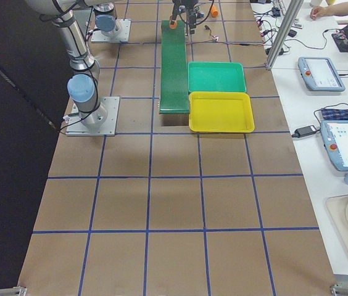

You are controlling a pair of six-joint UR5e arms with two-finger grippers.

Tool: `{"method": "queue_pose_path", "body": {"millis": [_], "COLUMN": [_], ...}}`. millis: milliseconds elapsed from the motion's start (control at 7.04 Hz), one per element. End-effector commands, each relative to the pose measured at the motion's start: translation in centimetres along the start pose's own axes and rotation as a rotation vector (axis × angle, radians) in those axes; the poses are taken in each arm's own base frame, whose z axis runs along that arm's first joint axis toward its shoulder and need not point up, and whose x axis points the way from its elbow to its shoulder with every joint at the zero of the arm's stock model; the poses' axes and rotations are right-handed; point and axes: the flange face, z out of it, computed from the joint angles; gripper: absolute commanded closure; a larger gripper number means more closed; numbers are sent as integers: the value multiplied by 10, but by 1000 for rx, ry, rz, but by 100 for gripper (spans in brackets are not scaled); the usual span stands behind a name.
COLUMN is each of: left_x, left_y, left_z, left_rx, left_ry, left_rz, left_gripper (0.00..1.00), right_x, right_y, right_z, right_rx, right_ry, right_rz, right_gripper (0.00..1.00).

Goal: Sort buttons by color to trays
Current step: 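Place the orange cylinder on the green conveyor belt, release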

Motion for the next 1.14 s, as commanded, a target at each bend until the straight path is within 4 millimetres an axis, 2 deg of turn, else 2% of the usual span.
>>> {"method": "queue_pose_path", "body": {"millis": [0, 142, 426, 710, 853, 995], "left_x": [-1, -3, -40, -106, -157, -210], "left_y": [-2, -6, -50, -127, -158, -186], "left_z": [-13, -29, -89, -131, -141, -123], "left_rx": [27, 56, 159, 238, 259, 238], "left_ry": [-6, -6, -28, -42, -62, -76], "left_rz": [-10, -21, -93, -222, -287, -327], "left_gripper": [0, 0, 0, 0, 0, 0], "right_x": [0, -1, -3, -3, -3, -3], "right_y": [0, 0, 1, 1, 1, 1], "right_z": [0, 0, 0, 0, 0, 0], "right_rx": [0, 0, 0, 0, 0, 0], "right_ry": [0, 0, -1, -1, -1, -1], "right_rz": [1, -1, -5, -5, -5, -5], "right_gripper": [0, 0, 0, 0, 0, 0]}}
